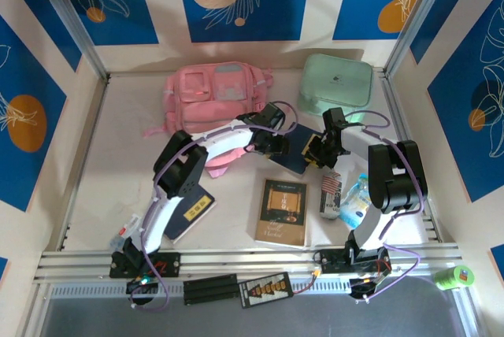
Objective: Pack books, pencil case, and school supplies into a backpack
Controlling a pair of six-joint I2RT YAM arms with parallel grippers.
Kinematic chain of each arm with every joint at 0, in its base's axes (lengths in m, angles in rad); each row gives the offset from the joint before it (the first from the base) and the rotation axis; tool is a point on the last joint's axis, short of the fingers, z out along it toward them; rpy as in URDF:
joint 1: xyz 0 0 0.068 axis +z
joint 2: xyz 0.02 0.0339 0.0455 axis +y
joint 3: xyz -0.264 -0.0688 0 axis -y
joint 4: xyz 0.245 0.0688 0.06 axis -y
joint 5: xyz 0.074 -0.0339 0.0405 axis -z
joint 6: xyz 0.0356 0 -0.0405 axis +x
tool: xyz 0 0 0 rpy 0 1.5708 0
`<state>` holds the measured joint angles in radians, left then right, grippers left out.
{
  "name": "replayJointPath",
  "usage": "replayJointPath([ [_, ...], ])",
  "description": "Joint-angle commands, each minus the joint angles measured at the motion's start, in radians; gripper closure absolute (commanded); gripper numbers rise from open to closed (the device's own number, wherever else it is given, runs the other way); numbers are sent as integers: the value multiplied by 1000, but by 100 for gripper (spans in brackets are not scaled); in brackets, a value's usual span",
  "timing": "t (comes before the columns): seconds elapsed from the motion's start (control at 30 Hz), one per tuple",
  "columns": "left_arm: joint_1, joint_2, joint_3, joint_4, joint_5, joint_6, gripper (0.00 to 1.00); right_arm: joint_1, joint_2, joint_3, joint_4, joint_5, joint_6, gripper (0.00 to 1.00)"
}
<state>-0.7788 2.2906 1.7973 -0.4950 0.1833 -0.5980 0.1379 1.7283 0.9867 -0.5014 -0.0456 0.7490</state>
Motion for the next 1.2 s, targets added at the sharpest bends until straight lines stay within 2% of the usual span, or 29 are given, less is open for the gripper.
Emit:
replayJointPath([
  [0.0, -8, -8, 22, 14, 204, -35, 53, 10, 25, 9, -14, -43, 13, 81],
  [0.17, -2, -104, -22, 91, 304, -42, 53, 7, -1, -14, 23, -77, 35, 81],
  [0.3, 1, -165, -88, 180, 373, -100, 53, 6, -4, -26, 32, -91, 48, 81],
  [0.5, 1, -188, -155, 261, 384, -160, 56, 6, -22, -36, 43, -96, 58, 82],
  [0.73, 0, -158, -156, 258, 356, -206, 62, 6, -22, -28, 29, -90, 51, 82],
  [1.0, 2, -164, -119, 152, 252, -146, 75, 1, -41, -36, 27, -68, 47, 82],
  [1.17, 6, -188, -117, 121, 219, -115, 93, -5, -69, -48, 45, -80, 48, 79],
])
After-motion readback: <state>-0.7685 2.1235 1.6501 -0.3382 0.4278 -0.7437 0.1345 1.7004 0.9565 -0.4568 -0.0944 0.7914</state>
